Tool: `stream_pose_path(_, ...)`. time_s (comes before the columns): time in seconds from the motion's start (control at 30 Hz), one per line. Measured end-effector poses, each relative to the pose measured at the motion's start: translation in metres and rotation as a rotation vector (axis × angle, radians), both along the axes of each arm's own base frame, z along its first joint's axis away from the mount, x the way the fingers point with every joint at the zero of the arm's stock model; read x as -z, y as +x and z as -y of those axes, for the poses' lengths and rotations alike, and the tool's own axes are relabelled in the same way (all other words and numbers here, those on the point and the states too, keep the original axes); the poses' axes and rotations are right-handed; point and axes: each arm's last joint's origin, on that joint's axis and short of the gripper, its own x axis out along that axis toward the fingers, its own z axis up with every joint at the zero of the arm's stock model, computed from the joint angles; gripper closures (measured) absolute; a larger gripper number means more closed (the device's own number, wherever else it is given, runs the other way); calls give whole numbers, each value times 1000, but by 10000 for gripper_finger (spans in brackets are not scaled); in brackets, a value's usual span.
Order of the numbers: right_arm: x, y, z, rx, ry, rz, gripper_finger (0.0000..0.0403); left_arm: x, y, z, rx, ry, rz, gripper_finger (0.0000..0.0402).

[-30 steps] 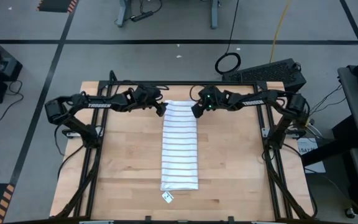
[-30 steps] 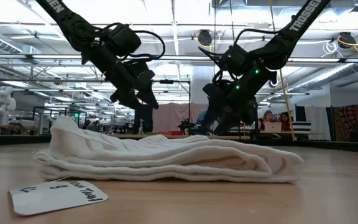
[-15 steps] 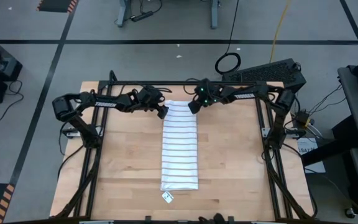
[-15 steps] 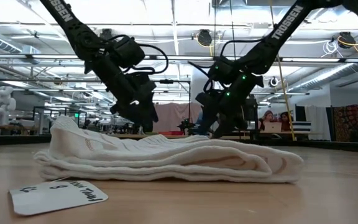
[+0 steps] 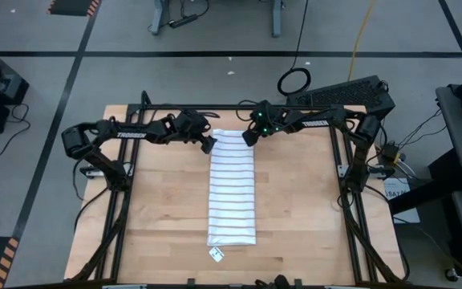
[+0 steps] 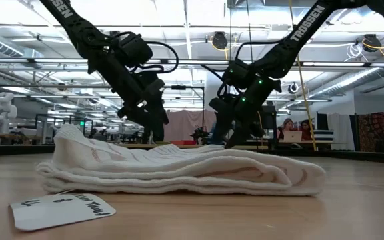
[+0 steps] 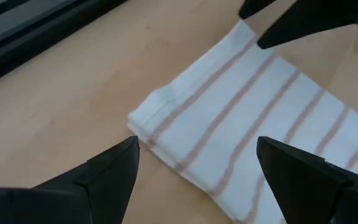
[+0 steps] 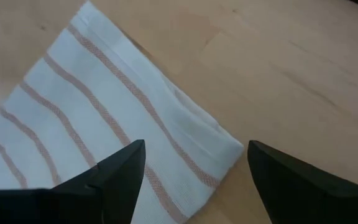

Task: Roll towel
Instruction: Roll the white towel

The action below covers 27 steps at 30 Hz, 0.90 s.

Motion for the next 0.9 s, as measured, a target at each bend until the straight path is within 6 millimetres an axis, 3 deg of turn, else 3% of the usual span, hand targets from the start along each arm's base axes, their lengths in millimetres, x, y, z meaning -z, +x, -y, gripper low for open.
stream_pose_path(0.5,2,-4,0,93,57,-24,129,23,-3,-24,-62,-35,-23,72)
stream_pose_path(0.67,3,-4,0,132,89,-19,129,34,0,-26,-69,-68,-27,72)
stream_pose_path(0.9,3,-4,0,150,70,-26,129,34,4,-28,-105,-88,29,72)
